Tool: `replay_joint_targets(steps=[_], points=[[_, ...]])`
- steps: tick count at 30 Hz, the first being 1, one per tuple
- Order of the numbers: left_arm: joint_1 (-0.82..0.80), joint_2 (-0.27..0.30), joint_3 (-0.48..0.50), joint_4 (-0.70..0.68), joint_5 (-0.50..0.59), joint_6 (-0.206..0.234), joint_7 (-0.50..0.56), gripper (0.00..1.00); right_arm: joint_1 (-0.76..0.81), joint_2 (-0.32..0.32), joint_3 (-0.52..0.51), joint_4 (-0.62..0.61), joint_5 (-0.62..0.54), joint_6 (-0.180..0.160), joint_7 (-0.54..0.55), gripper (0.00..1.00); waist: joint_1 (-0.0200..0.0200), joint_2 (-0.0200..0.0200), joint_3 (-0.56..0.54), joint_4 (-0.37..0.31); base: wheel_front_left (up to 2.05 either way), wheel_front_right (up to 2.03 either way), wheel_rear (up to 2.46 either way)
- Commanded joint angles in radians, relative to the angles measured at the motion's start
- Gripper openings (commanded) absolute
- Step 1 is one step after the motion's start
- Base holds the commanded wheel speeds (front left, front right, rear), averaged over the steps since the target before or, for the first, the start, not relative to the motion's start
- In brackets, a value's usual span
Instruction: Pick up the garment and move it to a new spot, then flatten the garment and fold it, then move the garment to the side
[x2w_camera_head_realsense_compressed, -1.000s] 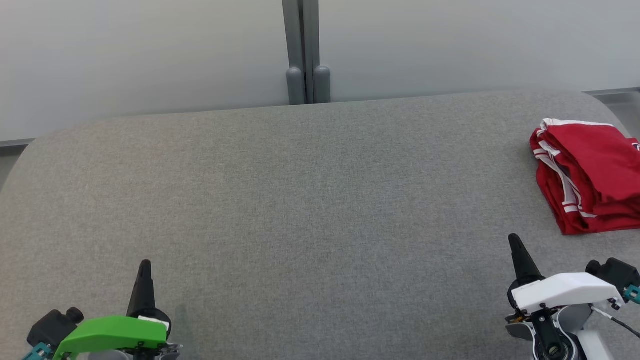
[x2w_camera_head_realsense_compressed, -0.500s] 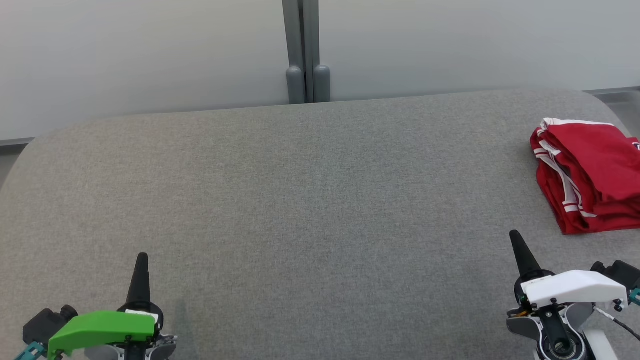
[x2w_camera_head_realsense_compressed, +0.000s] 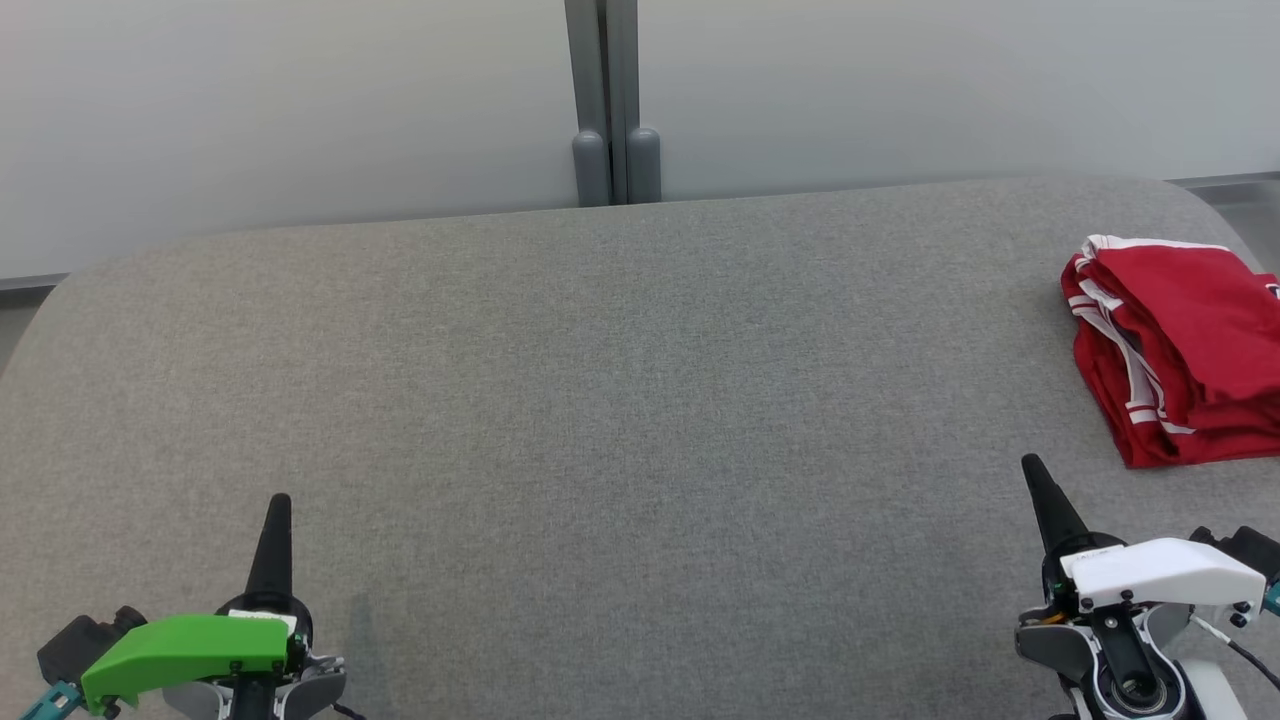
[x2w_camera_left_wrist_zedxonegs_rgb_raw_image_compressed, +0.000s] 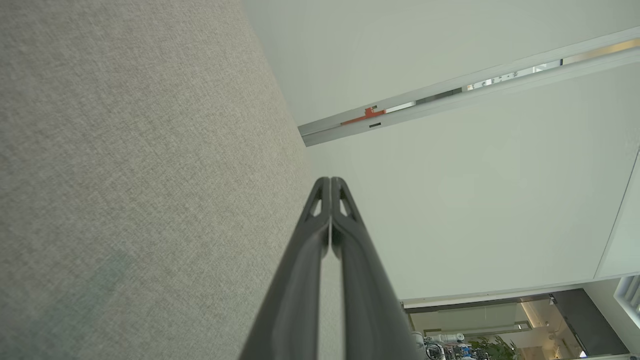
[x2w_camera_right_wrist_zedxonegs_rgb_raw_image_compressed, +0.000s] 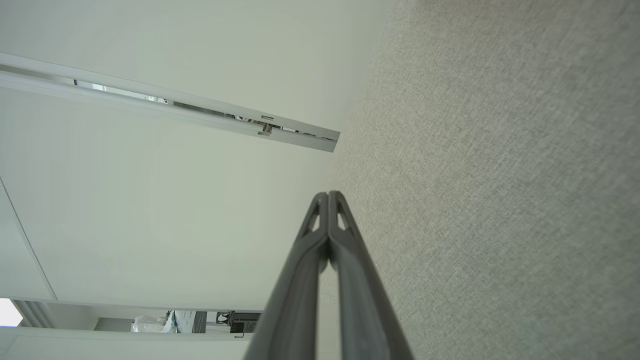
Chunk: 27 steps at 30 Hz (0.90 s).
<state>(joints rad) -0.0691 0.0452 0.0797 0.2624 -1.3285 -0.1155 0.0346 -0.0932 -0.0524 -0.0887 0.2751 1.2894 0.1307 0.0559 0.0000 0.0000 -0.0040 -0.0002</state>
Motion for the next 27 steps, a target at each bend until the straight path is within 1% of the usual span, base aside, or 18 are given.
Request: replay_joint_targets(steps=[1,8,27], points=[[-0.023,0.006,0.006,-0.009,-0.025,-0.008,0.008,0.00,-0.020,-0.002,-0.005,-0.011,0.026,0.000,0.006,0.00,0.0000,0.0000,0.000,0.000,0.00,0.00,0.00],[-0.028,0.007,0.013,-0.012,-0.087,-0.009,0.026,0.00,-0.020,-0.001,-0.010,-0.016,0.097,0.000,0.019,0.00,0.0000,0.0000,0.002,0.000,0.00,0.00,0.00],[-0.039,0.008,0.029,-0.016,-0.215,-0.016,0.061,0.00,-0.018,0.001,-0.021,-0.027,0.242,0.000,0.046,0.00,0.0000,0.0000,0.005,0.000,0.00,0.00,0.00]])
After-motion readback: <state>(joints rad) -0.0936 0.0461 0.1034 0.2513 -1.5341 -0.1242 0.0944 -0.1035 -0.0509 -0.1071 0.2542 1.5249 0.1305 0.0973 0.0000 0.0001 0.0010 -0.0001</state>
